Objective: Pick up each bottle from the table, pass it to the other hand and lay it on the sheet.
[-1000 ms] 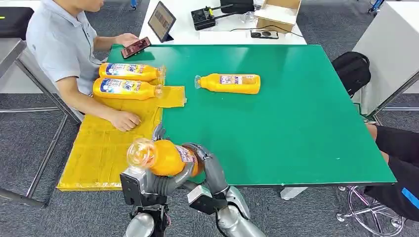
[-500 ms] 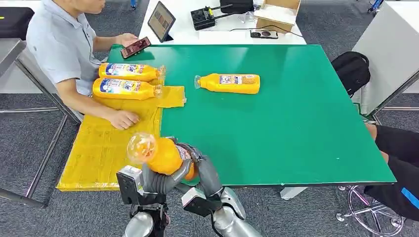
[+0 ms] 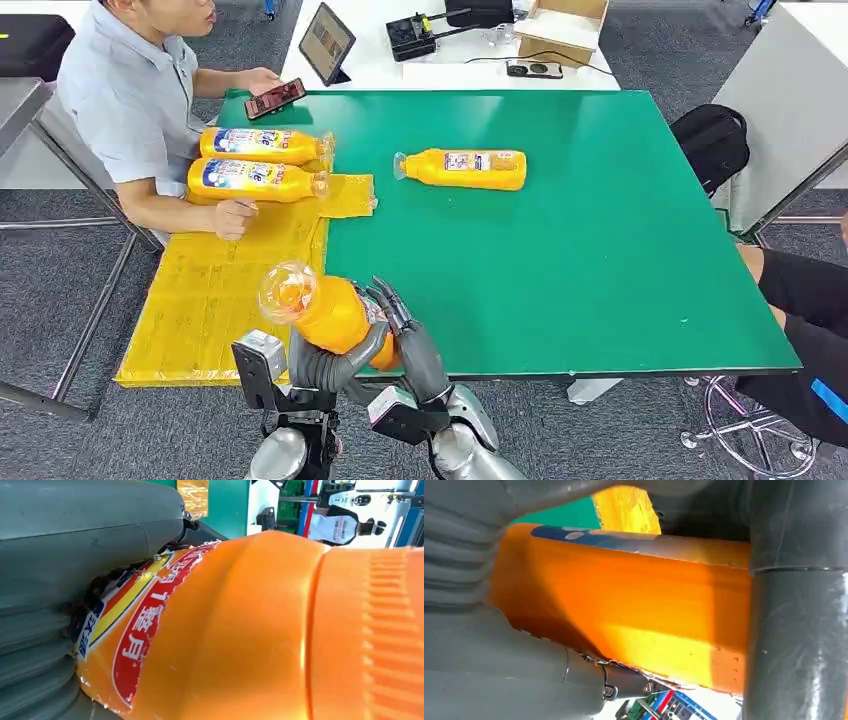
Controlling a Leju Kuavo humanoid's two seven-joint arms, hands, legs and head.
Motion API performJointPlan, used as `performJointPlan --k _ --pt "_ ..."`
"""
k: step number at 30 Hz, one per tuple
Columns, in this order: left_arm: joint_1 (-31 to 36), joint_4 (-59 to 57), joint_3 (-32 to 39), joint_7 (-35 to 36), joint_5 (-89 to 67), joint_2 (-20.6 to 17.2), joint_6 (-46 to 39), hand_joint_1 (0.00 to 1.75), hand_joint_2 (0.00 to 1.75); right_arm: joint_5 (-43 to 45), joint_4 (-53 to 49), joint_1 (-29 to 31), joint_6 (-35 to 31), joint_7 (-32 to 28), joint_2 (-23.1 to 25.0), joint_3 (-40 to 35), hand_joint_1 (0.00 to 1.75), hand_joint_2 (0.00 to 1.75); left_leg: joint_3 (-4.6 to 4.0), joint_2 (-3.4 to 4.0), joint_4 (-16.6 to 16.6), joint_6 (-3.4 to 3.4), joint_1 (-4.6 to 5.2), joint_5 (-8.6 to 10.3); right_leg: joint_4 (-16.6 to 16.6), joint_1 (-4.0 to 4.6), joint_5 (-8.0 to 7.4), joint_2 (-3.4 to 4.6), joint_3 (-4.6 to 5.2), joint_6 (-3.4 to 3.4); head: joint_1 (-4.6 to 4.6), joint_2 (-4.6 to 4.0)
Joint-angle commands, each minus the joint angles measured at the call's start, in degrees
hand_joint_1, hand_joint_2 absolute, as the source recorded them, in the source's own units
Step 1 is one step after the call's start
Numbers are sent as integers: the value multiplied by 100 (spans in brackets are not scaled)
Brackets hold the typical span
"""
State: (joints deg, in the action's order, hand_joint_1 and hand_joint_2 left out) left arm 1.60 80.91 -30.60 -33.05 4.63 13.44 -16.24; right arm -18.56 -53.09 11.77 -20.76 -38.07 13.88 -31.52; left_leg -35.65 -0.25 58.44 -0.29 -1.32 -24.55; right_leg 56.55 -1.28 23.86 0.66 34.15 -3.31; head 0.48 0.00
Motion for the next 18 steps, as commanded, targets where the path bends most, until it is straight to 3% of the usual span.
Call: performJointPlan --k 1,4,10,12,18 --pt "109 215 10 -314 -221 -275 235 175 175 136 -493 -195 -213 -193 -283 -298 0 0 26 -2 -7 9 2 -8 -6 3 9 -11 -27 16 -2 0" --pt "99 366 254 -211 -872 -551 151 175 175 362 -1163 -399 -301 -193 -600 -203 0 0 26 -6 -8 9 1 -8 -7 3 11 -15 -29 17 -2 0" --pt "264 64 1403 112 -2671 -870 -203 175 175 307 -1965 -805 -61 -193 -630 989 0 0 21 -4 -12 6 3 0 -8 0 3 -10 -21 14 0 0" --pt "332 -26 1695 149 -3347 -915 -652 175 175 235 -2175 -923 362 -193 -649 1015 0 0 22 -7 -12 7 3 0 -7 1 4 -13 -21 17 0 0" --pt "1001 -833 2182 417 -3810 -1100 -735 175 175 145 -2142 -989 278 -193 -706 921 0 0 29 -13 -12 7 0 -1 -8 5 8 -21 -30 19 -2 0"
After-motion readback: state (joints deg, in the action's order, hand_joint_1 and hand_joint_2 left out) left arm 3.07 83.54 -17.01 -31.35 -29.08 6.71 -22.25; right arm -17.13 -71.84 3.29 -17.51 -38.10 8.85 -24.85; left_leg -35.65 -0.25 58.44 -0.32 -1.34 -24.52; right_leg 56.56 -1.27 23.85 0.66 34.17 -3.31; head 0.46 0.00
